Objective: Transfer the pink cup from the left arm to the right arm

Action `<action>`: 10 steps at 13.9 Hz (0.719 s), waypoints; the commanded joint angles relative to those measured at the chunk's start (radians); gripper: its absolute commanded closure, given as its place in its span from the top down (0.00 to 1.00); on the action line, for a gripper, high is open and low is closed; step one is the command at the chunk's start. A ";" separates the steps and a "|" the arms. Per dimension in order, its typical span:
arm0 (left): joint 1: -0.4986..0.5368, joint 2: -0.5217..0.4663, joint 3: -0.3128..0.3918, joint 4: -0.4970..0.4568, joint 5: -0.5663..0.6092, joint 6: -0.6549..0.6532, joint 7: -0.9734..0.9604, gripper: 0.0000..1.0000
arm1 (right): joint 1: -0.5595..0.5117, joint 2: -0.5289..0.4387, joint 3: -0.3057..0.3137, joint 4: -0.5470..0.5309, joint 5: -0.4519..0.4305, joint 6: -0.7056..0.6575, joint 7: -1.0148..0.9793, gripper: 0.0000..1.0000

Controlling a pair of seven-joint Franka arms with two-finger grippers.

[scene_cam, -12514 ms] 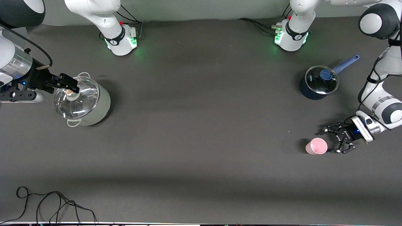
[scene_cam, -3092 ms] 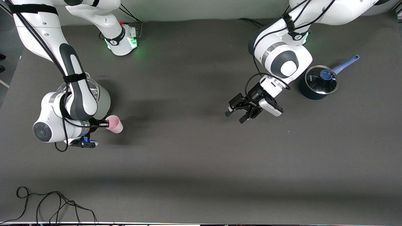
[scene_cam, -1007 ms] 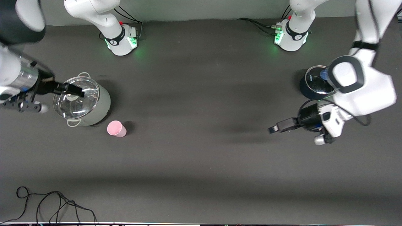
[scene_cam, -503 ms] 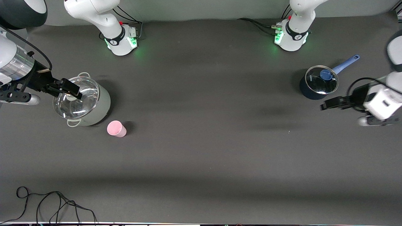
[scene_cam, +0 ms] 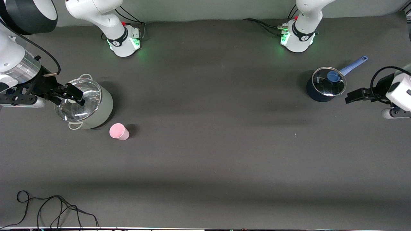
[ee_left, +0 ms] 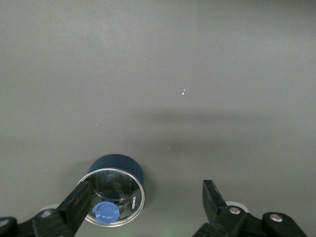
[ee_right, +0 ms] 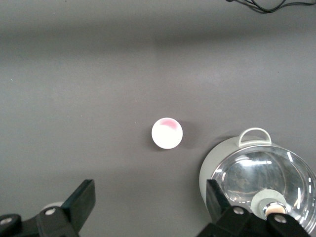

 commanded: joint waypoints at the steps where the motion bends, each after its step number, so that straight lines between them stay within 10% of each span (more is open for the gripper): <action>1: -0.263 -0.018 0.235 0.039 0.034 -0.018 -0.007 1.00 | 0.003 -0.029 0.001 -0.002 -0.025 -0.048 -0.015 0.99; 5: -0.455 -0.008 0.412 0.099 0.033 -0.024 0.060 1.00 | 0.003 -0.031 0.001 -0.002 -0.025 -0.054 -0.015 0.99; 10: -0.460 -0.012 0.412 0.123 0.051 -0.119 0.156 1.00 | -0.139 0.032 0.114 0.101 -0.027 -0.135 -0.044 0.99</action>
